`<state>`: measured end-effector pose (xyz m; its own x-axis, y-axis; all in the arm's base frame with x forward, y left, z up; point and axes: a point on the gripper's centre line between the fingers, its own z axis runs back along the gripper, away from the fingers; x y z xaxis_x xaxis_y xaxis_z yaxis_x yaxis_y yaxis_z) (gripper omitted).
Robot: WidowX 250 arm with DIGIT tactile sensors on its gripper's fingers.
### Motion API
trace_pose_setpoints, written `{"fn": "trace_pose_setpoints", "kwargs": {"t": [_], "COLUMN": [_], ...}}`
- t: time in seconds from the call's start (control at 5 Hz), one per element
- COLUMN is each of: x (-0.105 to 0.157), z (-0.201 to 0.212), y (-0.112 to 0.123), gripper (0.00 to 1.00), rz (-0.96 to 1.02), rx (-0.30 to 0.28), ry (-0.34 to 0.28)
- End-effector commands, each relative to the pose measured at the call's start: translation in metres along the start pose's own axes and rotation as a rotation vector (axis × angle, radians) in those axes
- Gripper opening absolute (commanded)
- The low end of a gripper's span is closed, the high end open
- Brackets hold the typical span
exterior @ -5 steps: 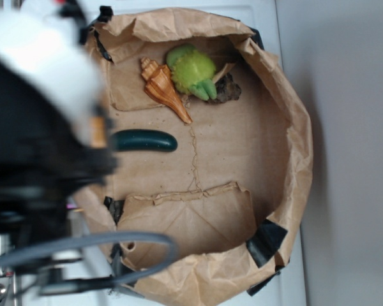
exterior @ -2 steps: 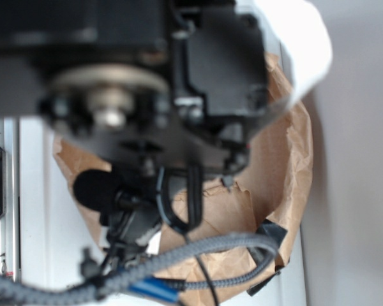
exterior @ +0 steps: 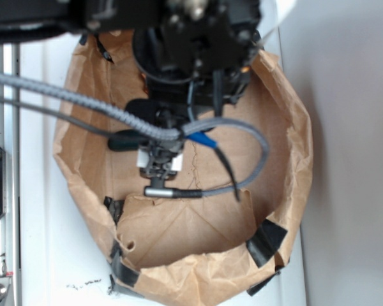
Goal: Grab the plastic pickle.
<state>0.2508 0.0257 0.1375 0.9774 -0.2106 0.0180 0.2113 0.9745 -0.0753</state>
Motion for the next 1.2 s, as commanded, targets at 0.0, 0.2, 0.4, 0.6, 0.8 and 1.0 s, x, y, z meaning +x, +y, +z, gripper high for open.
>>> {"fn": "trace_pose_setpoints", "kwargs": {"t": [0.0,0.2,0.4,0.6,0.8,1.0], "x": [-0.008,-0.008,-0.008,-0.006,-0.004,0.0], "z": [-0.021,-0.021,-0.021,-0.046,-0.067,-0.09], "y": [0.017,0.017,0.017,0.019,0.023,0.028], "gripper": [1.0,1.0,1.0,1.0,1.0,1.0], "rz": [0.002,0.002,0.002,0.05,0.07,0.07], "rx": [0.041,0.041,0.041,0.05,0.048,0.05], "ry": [-0.022,-0.022,-0.022,-0.053,-0.085,-0.08]}}
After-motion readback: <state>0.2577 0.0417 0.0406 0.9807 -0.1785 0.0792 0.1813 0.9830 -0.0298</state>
